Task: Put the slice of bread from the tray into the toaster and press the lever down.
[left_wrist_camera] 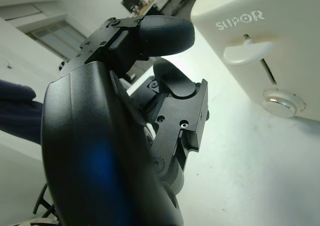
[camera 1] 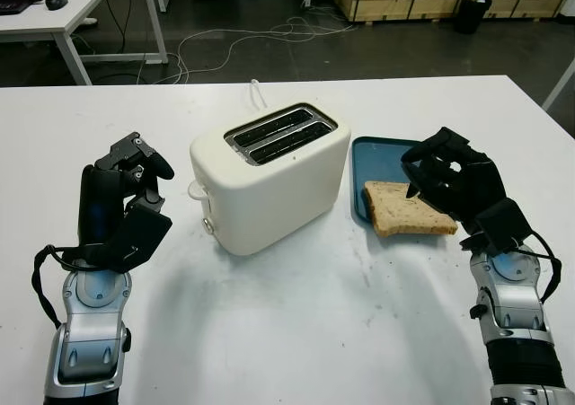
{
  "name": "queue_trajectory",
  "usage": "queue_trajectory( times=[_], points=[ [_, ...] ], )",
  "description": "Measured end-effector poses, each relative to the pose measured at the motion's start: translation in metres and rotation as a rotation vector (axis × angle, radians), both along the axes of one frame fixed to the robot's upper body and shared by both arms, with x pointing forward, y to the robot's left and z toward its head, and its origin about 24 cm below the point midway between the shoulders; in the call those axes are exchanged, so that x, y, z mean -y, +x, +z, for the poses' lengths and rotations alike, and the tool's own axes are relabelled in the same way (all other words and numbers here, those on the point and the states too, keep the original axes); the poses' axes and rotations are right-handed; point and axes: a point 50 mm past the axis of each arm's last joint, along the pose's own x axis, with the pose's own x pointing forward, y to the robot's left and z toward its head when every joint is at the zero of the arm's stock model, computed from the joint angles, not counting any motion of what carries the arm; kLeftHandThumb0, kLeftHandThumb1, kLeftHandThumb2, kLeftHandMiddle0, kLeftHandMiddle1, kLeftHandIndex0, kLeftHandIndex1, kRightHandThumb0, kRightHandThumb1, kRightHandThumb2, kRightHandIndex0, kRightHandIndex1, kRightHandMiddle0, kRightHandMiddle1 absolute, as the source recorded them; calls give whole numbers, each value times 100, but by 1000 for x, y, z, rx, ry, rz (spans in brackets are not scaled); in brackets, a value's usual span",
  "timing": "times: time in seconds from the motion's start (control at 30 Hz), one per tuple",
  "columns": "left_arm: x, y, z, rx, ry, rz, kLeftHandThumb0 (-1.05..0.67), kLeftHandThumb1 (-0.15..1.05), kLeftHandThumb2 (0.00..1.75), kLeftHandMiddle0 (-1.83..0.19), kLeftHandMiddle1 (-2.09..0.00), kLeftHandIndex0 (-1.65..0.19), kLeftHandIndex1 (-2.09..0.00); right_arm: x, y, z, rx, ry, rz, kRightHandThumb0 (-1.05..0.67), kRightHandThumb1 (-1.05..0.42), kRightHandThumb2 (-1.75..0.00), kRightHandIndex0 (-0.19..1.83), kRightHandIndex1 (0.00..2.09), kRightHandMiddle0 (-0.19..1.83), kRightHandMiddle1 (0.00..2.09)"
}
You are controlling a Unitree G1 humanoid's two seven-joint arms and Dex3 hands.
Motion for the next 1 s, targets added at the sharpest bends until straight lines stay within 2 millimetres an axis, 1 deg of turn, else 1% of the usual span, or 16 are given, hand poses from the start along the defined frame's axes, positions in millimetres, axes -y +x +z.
queue_trajectory(
  times=[0.03, 0.1, 0.13, 0.17, 0.2, 0.23, 0.3, 0.33, 0.37, 0.43, 0.57, 0.63, 0.7, 0.87, 1.0],
  points=[
    [0, 0, 0, 0, 0, 0, -2, 92, 83, -104, -175, -69, -175, 4, -4, 4, 41, -77, -27, -30, -85, -2, 71, 133, 76, 81],
    [0, 0, 0, 1, 0, 0, -1, 92, 83, -104, -175, -69, -175, 12, -13, 11, 109, -259, -76, -37, -79, -1, 59, 129, 83, 39],
    [0, 0, 0, 2, 0, 0, -1, 92, 83, -104, -175, -69, -175, 15, -17, 13, 128, -331, -90, -39, -77, 0, 53, 133, 85, 26],
    [0, 0, 1, 3, 1, 0, -1, 92, 83, -104, -175, -69, -175, 19, -21, 14, 141, -397, -98, -41, -76, 0, 48, 134, 84, 18],
    [0, 0, 1, 4, 1, 0, -1, 92, 83, -103, -175, -68, -175, 22, -24, 15, 146, -448, -103, -44, -76, 0, 47, 117, 82, 9],
    [0, 0, 1, 5, 1, -1, -1, 92, 83, -103, -175, -68, -175, 25, -27, 14, 142, -495, -104, -46, -76, 0, 50, 98, 79, 5],
    [0, 0, 1, 6, 1, 0, -1, 92, 83, -102, -175, -68, -175, 29, -32, 12, 127, -582, -107, -48, -77, 0, 56, 66, 75, 2],
    [0, 0, 1, 6, 1, 0, -1, 92, 84, -103, -175, -68, -175, 31, -34, 12, 122, -626, -106, -51, -77, 0, 60, 47, 71, 1],
    [0, 0, 1, 6, 0, -1, -1, 92, 84, -103, -175, -68, -175, 32, -36, 11, 118, -668, -105, -53, -77, 0, 62, 37, 69, 1],
    [0, 0, 1, 6, 0, -1, 0, 92, 85, -104, -175, -69, -175, 33, -37, 10, 107, -742, -103, -58, -76, 0, 64, 25, 64, 0],
    [1, 0, 1, 6, 1, -1, 0, 92, 84, -106, -175, -70, -175, 32, -36, 1, 58, -866, -101, -66, -77, 0, 63, 13, 55, 0],
    [1, 0, 1, 6, 1, -1, 0, 92, 84, -106, -175, -70, -175, 31, -35, -5, 25, -932, -98, -72, -78, 0, 56, 7, 45, 0],
    [1, 0, 1, 6, 1, -1, -1, 92, 83, -106, -175, -70, -175, 30, -33, -12, -10, -986, -94, -75, -78, 0, 53, 4, 42, 0],
    [1, 0, 2, 7, 0, -2, -1, 92, 83, -105, -175, -69, -175, 27, -28, -36, -63, -1064, -79, -76, -75, 0, 53, 2, 42, 1],
    [1, 0, 2, 7, -2, -3, -1, 92, 84, -104, -175, -68, -175, 22, -17, -48, -57, -1096, -65, -75, -77, -1, 52, 1, 41, 0]
  ],
)
